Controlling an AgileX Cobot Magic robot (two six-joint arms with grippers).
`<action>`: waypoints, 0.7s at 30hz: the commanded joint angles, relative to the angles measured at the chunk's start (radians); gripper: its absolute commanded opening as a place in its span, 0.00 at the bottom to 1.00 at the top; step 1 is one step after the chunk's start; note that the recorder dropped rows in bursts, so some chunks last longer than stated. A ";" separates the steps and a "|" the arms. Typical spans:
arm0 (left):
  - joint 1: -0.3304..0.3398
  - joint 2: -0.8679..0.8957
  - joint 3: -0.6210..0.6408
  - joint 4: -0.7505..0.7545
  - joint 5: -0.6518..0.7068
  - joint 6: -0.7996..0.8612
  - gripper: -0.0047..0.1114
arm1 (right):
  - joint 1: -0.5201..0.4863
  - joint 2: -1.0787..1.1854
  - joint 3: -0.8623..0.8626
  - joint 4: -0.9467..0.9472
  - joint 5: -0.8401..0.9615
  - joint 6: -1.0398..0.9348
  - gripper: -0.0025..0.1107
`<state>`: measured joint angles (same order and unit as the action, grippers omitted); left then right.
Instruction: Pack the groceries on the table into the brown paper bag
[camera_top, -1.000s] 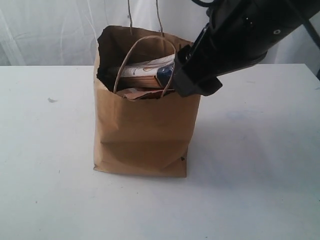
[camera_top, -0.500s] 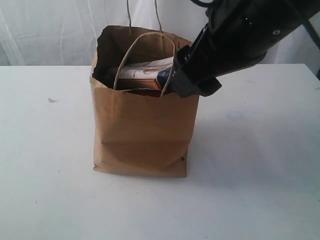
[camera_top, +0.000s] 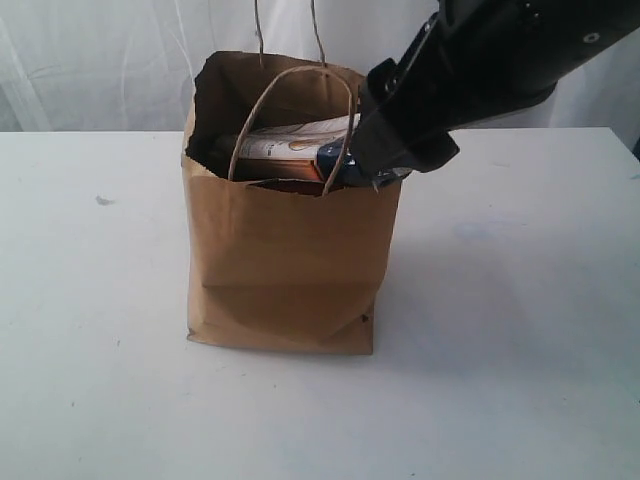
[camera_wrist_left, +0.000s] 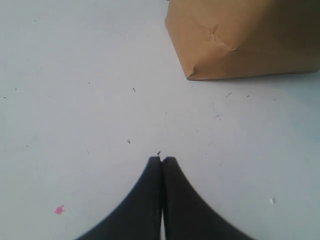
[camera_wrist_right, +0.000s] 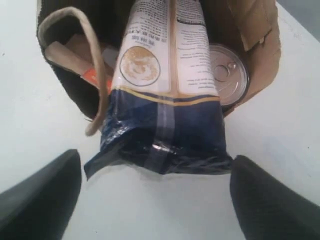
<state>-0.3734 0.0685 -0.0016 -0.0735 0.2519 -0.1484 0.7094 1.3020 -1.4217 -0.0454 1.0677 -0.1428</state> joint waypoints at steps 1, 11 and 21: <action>0.005 -0.009 0.002 0.000 0.003 -0.002 0.04 | -0.001 -0.015 -0.009 0.001 -0.008 -0.011 0.69; 0.005 -0.009 0.002 0.000 0.003 -0.002 0.04 | -0.001 -0.256 0.076 -0.048 -0.020 0.143 0.39; 0.005 -0.009 0.002 0.000 0.003 -0.002 0.04 | -0.001 -0.669 0.413 -0.029 -0.194 0.308 0.02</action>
<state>-0.3734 0.0685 -0.0016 -0.0735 0.2519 -0.1484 0.7094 0.7385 -1.0865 -0.0857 0.9204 0.1219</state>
